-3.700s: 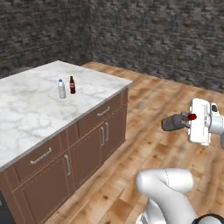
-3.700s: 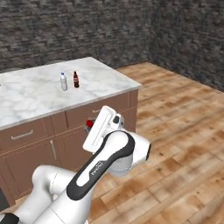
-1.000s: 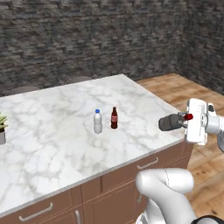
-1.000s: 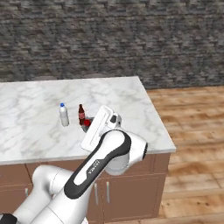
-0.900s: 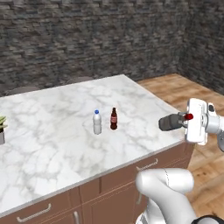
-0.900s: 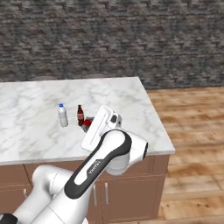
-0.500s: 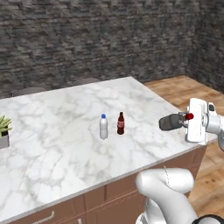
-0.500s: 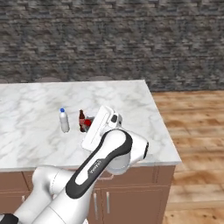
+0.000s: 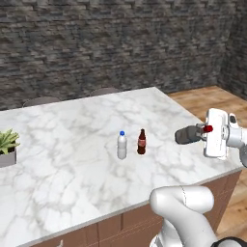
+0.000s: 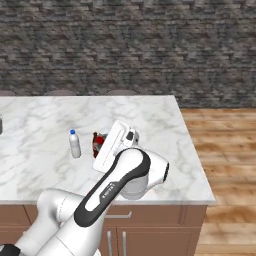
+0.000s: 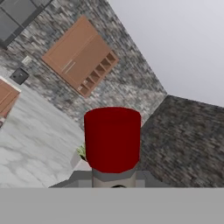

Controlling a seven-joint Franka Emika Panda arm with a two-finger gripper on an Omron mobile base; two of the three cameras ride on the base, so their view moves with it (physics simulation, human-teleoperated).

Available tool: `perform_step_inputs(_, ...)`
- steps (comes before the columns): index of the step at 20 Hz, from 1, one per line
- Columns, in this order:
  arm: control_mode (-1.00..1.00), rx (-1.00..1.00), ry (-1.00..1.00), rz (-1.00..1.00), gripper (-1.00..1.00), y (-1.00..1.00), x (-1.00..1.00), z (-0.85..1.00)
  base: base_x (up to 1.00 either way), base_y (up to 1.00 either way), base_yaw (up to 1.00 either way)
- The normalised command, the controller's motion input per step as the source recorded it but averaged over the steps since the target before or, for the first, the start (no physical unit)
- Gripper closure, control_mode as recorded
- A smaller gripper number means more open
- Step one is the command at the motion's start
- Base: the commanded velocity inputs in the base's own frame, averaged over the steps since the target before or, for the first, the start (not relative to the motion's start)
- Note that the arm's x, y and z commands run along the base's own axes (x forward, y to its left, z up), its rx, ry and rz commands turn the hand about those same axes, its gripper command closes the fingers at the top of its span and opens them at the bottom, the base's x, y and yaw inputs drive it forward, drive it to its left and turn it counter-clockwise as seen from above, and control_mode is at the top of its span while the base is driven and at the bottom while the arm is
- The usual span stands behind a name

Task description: Move the drinks to the dining counter.

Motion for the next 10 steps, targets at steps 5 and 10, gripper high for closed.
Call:
perform_step_inputs(5, 1.00, 0.00, 0.00, 0.00, 1.00, 0.00, 0.00, 0.00, 0.52, -0.01, 0.16)
perform_step_inputs(10, 1.00, 0.00, 0.00, 0.00, 1.00, 0.00, 0.00, 0.00, 0.53, -0.01, 0.15)
